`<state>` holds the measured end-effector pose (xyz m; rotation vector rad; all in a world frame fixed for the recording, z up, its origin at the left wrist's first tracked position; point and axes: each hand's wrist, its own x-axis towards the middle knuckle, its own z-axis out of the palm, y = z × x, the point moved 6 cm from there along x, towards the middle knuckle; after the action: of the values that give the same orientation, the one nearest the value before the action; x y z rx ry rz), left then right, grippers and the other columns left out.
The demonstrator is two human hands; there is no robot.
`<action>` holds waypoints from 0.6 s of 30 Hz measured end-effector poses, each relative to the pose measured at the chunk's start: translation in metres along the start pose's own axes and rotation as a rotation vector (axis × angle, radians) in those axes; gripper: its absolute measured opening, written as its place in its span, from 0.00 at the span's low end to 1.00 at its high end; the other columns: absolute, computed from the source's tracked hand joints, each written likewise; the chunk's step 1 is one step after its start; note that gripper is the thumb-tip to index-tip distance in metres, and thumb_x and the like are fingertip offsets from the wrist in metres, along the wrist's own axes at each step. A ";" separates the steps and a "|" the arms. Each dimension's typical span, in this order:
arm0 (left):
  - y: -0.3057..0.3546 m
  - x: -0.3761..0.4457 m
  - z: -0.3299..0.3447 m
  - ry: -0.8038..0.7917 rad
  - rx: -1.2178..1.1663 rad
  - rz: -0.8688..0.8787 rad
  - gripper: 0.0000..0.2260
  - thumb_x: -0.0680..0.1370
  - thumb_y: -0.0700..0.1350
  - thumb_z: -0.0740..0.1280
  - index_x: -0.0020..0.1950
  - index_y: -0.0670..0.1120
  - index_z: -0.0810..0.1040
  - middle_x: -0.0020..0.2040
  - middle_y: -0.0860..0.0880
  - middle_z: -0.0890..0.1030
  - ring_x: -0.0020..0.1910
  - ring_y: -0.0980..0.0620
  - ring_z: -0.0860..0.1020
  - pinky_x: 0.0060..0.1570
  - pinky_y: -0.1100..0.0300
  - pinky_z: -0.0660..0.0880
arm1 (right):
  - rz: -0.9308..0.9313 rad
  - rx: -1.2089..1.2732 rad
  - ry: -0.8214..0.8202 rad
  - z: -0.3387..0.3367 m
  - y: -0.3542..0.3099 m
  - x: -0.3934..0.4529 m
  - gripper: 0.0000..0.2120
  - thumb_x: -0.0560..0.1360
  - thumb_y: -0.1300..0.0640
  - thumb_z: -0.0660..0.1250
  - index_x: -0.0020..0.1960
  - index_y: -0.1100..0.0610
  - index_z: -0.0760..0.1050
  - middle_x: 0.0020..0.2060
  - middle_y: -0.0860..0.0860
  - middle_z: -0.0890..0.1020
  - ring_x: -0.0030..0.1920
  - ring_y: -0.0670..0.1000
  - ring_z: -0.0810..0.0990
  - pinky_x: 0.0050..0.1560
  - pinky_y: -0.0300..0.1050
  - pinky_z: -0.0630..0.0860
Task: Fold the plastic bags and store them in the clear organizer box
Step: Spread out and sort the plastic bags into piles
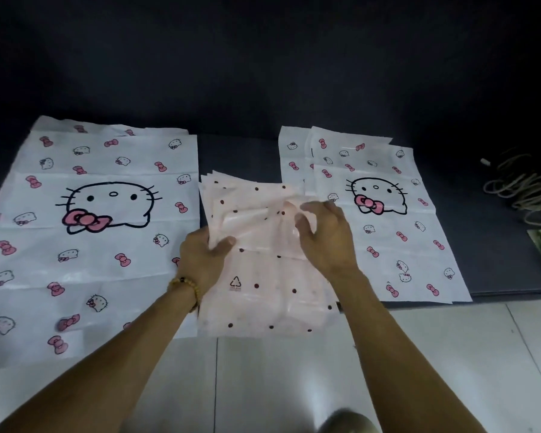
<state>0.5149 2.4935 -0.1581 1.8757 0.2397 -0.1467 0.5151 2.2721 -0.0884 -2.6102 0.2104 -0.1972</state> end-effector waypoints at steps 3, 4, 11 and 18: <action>-0.003 0.001 -0.005 0.013 0.036 0.041 0.07 0.76 0.45 0.69 0.53 0.47 0.82 0.43 0.55 0.82 0.44 0.59 0.79 0.43 0.64 0.73 | -0.170 -0.233 -0.208 0.033 -0.031 0.045 0.16 0.81 0.50 0.56 0.63 0.54 0.74 0.57 0.55 0.79 0.60 0.57 0.75 0.70 0.57 0.61; -0.005 0.002 -0.006 0.024 0.050 0.044 0.07 0.76 0.44 0.69 0.52 0.46 0.82 0.44 0.54 0.83 0.43 0.57 0.79 0.45 0.63 0.73 | -0.142 -0.334 -0.324 0.044 -0.030 0.055 0.17 0.81 0.47 0.54 0.62 0.53 0.74 0.56 0.54 0.80 0.60 0.57 0.75 0.71 0.59 0.56; -0.010 0.009 -0.009 0.091 0.114 0.011 0.08 0.76 0.43 0.69 0.54 0.45 0.81 0.48 0.49 0.83 0.47 0.50 0.79 0.49 0.62 0.72 | 0.169 -0.351 -0.787 0.060 -0.006 0.051 0.28 0.64 0.30 0.68 0.41 0.56 0.72 0.37 0.49 0.75 0.42 0.53 0.75 0.47 0.46 0.72; -0.011 0.011 -0.010 0.041 0.097 0.044 0.09 0.76 0.42 0.68 0.56 0.46 0.81 0.49 0.51 0.83 0.48 0.52 0.79 0.48 0.64 0.71 | 0.191 -0.214 -0.743 0.071 -0.005 0.041 0.17 0.69 0.62 0.70 0.56 0.53 0.72 0.53 0.51 0.76 0.52 0.52 0.75 0.44 0.43 0.71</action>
<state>0.5230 2.5077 -0.1673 1.9800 0.2228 -0.0918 0.5682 2.3030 -0.1430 -2.6477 0.2167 0.8882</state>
